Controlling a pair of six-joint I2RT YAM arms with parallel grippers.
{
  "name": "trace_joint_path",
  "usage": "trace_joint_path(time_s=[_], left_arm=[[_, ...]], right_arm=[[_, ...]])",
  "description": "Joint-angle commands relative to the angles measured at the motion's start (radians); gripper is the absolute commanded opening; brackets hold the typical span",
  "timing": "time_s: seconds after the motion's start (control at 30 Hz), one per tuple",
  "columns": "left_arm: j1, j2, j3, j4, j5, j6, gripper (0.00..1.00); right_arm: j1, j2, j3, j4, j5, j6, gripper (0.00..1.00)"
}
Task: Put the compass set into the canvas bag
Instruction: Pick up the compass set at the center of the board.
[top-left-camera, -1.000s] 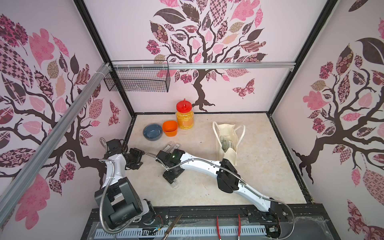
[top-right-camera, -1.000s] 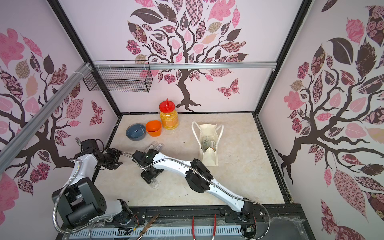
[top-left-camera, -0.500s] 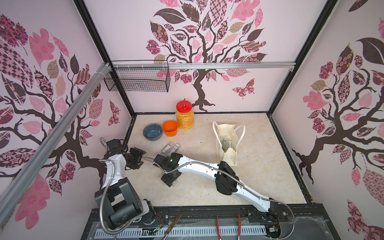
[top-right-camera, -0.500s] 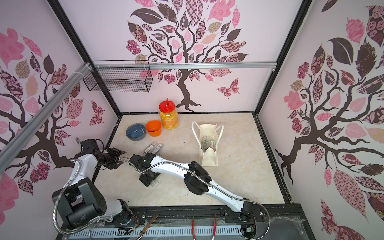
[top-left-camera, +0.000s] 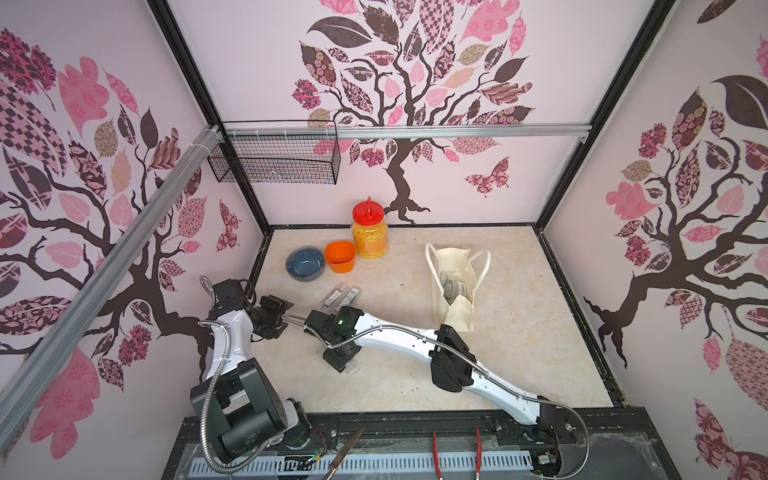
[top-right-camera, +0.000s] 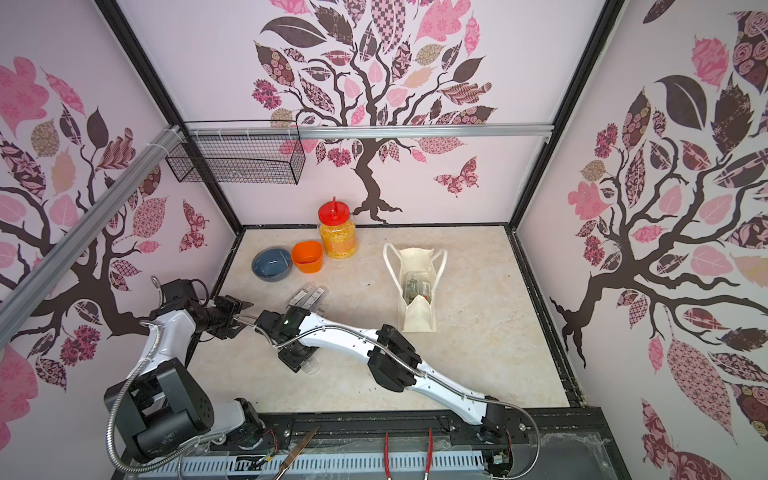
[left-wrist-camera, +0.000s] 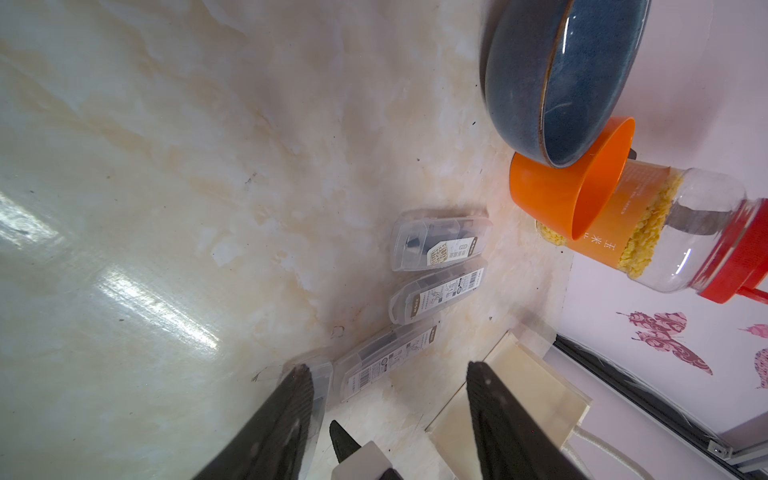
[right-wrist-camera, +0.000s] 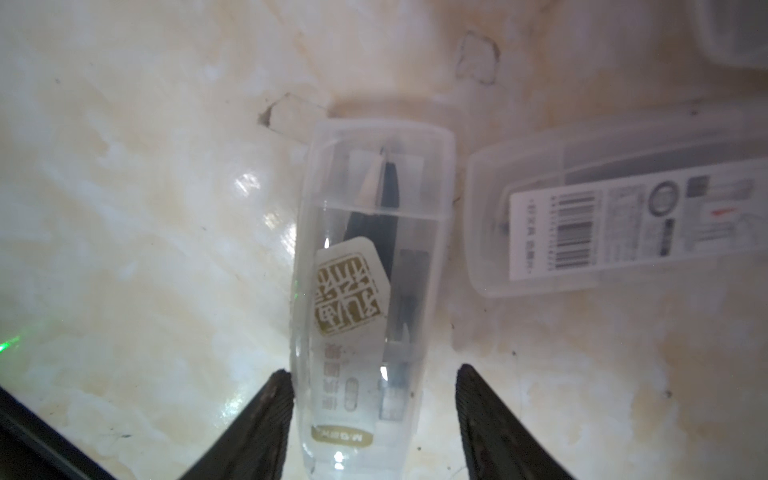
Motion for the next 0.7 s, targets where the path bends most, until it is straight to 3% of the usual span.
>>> trace_joint_path(time_s=[0.0, 0.43, 0.67], left_arm=[[-0.001, -0.021, -0.026, 0.015, 0.012, 0.009, 0.63], [-0.001, -0.031, -0.044, 0.039, 0.029, -0.002, 0.63], [-0.001, -0.036, -0.041, 0.039, 0.028, -0.004, 0.62]], right_arm=[[-0.003, 0.045, 0.025, -0.033, 0.013, 0.002, 0.61], [-0.005, 0.119, 0.099, -0.075, -0.029, -0.018, 0.68], [-0.003, 0.104, 0.077, -0.066, -0.003, -0.015, 0.58]])
